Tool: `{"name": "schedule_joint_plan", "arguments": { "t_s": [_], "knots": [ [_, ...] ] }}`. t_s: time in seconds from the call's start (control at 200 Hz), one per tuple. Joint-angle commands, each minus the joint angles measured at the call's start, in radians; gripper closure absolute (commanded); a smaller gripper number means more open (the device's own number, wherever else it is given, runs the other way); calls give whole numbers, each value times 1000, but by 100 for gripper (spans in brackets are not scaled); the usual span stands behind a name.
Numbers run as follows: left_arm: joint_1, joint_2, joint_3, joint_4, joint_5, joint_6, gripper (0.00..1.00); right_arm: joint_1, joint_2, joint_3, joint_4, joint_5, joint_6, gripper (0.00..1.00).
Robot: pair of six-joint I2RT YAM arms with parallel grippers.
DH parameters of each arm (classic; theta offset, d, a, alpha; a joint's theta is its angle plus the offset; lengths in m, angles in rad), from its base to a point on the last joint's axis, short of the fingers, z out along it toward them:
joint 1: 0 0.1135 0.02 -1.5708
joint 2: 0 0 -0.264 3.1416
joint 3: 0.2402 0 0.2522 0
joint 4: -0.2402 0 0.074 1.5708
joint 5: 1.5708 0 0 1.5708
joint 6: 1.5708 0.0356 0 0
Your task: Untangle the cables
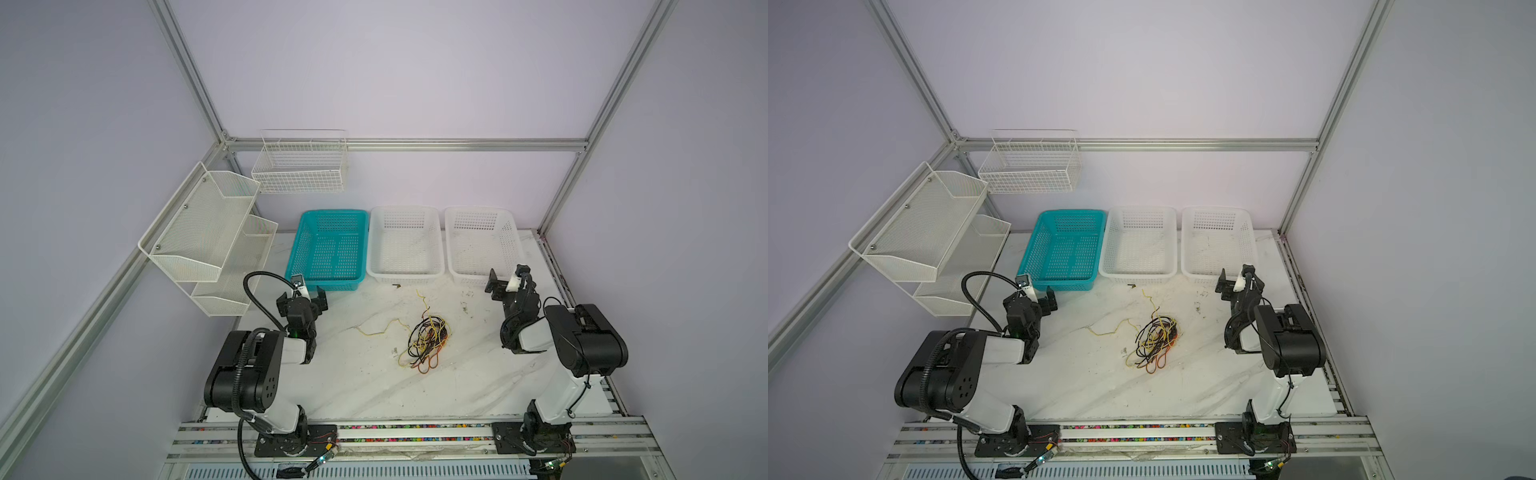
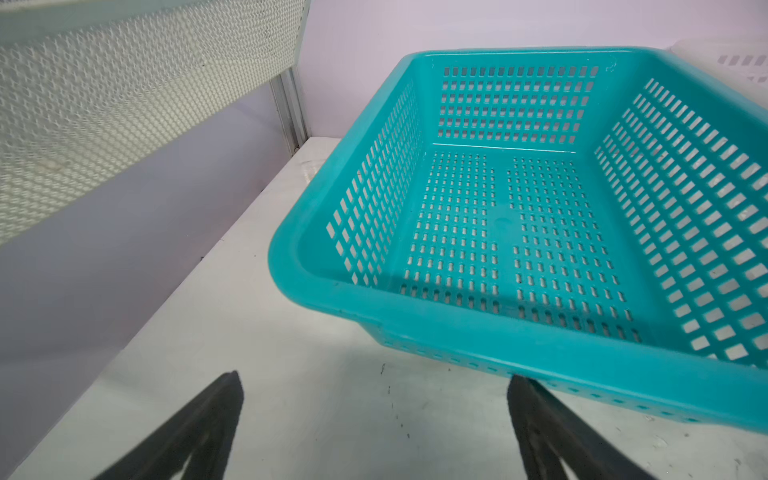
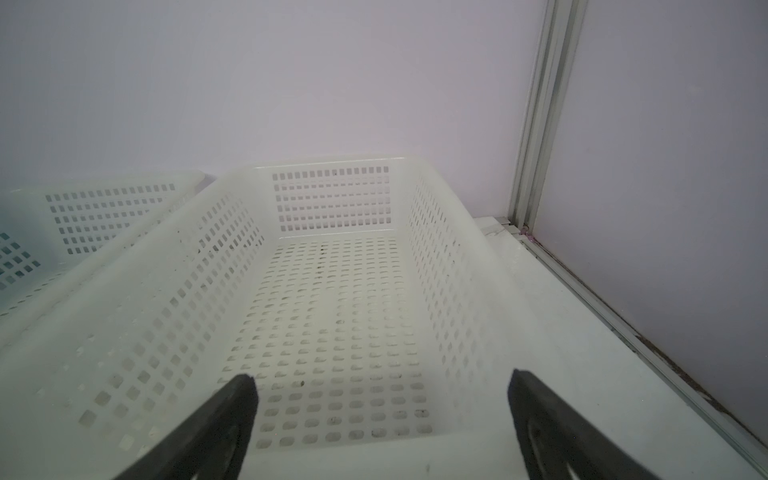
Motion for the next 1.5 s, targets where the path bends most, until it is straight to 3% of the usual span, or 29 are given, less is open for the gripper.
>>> {"name": "schedule_joint_plan", "arguments": {
  "t_s": [0.0,1.23,1.295,1.38,1.495],
  "knots": [
    [-1,-2,-22,51,-1,18,0,5,-8,7,-3,-13,-9,3],
    [-2,-1,-23,55,-1,19,0,5,-21,-2,7,-21,-17,3],
    [-2,-2,-24,54,-1,18,0,29,-81,6,-62,-13,-44,3],
    [-3,-22,-28,68,18,44,0,63,-186,78,-310,18,-34,3],
    [-7,-148,11,-127,45,55,0,132,-284,76,-374,25,3,3]
  ]
}}
